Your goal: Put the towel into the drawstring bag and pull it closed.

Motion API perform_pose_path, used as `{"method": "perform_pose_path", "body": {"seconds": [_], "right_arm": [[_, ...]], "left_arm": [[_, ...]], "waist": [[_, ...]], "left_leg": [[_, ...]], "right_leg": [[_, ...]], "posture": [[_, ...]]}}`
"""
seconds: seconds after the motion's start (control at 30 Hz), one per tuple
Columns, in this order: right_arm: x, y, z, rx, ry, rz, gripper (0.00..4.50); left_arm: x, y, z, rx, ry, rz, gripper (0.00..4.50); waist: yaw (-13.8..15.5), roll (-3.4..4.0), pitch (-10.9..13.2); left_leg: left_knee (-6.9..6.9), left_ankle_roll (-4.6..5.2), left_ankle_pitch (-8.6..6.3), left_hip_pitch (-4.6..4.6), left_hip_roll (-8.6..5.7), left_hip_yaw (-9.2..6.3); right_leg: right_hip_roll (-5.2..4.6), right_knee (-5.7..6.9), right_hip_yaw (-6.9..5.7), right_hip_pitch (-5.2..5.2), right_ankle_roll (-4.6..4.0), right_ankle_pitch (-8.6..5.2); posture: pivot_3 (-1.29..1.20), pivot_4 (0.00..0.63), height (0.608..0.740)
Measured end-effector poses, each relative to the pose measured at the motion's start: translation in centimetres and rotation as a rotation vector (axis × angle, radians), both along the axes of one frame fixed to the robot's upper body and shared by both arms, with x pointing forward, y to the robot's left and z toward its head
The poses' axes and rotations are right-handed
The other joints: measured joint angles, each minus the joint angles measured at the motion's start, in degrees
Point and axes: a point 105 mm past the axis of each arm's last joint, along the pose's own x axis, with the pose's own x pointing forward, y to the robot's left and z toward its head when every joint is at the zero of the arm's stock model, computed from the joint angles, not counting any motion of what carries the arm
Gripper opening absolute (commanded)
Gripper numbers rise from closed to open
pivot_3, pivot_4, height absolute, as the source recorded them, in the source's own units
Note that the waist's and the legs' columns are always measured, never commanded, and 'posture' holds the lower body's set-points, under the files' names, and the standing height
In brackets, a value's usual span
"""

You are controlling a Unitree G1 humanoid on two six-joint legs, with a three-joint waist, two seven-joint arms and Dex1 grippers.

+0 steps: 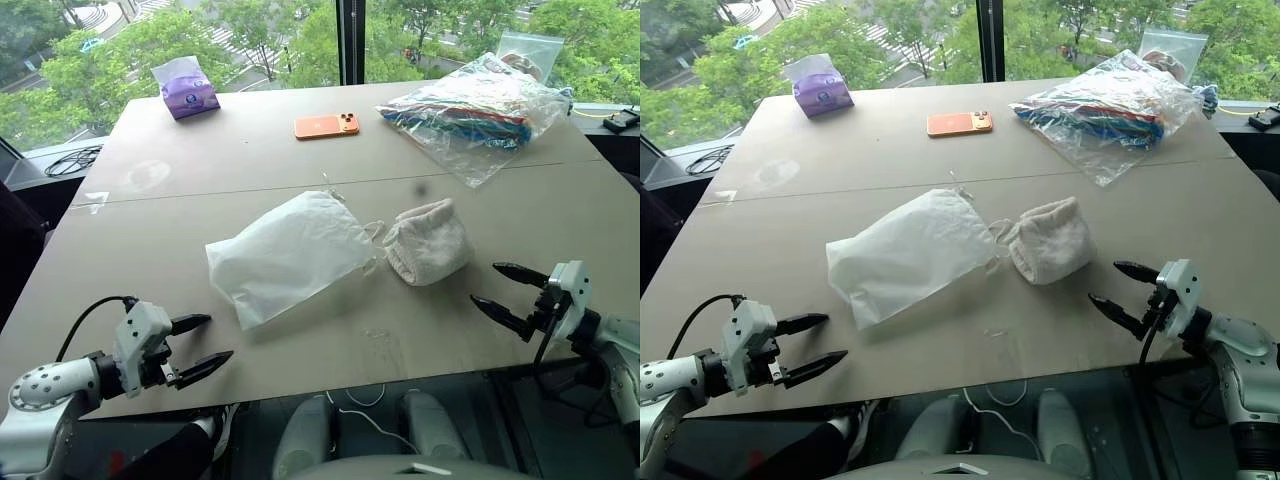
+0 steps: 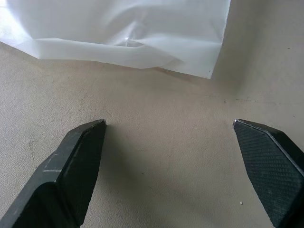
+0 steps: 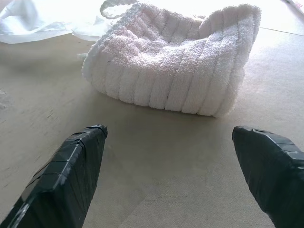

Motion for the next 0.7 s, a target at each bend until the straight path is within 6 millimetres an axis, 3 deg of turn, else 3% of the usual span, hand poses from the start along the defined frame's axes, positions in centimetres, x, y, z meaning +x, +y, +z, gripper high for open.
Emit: {"method": "perform_pose_path", "body": {"seconds": [0.13,0.2,0.7], "right_arm": [[0.4,-0.2,0.4,-0.011,-0.001,0.027,4.50],[0.8,-0.6,1.0,-0.035,-0.012,0.042,4.50],[1.0,-0.6,1.1,-0.030,-0.006,0.076,4.50]], "left_arm": [[0.8,0.1,-0.1,-0.010,-0.104,0.054,4.43],[1.0,0.0,-0.3,-0.023,-0.159,0.078,4.43],[0.2,0.0,-0.3,-0.051,-0.163,0.086,4.43]], "waist": [[0.0,0.08,0.0],[0.0,-0.22,0.1],[0.0,-0.53,0.1]], "left_leg": [[0.01,0.00,0.00,-0.01,-0.02,0.05],[0.03,0.00,0.00,-0.03,-0.01,0.03],[0.01,-0.01,-0.01,-0.19,-0.01,-0.14]], "right_leg": [[-0.03,0.01,0.02,-0.01,-0.01,0.01],[-0.04,0.01,-0.04,-0.01,-0.02,0.02],[-0.19,-0.04,-0.25,-0.06,-0.04,0.02]], "posture": [[0.00,0.150,0.740],[0.00,0.150,0.740],[0.00,0.150,0.740]]}}
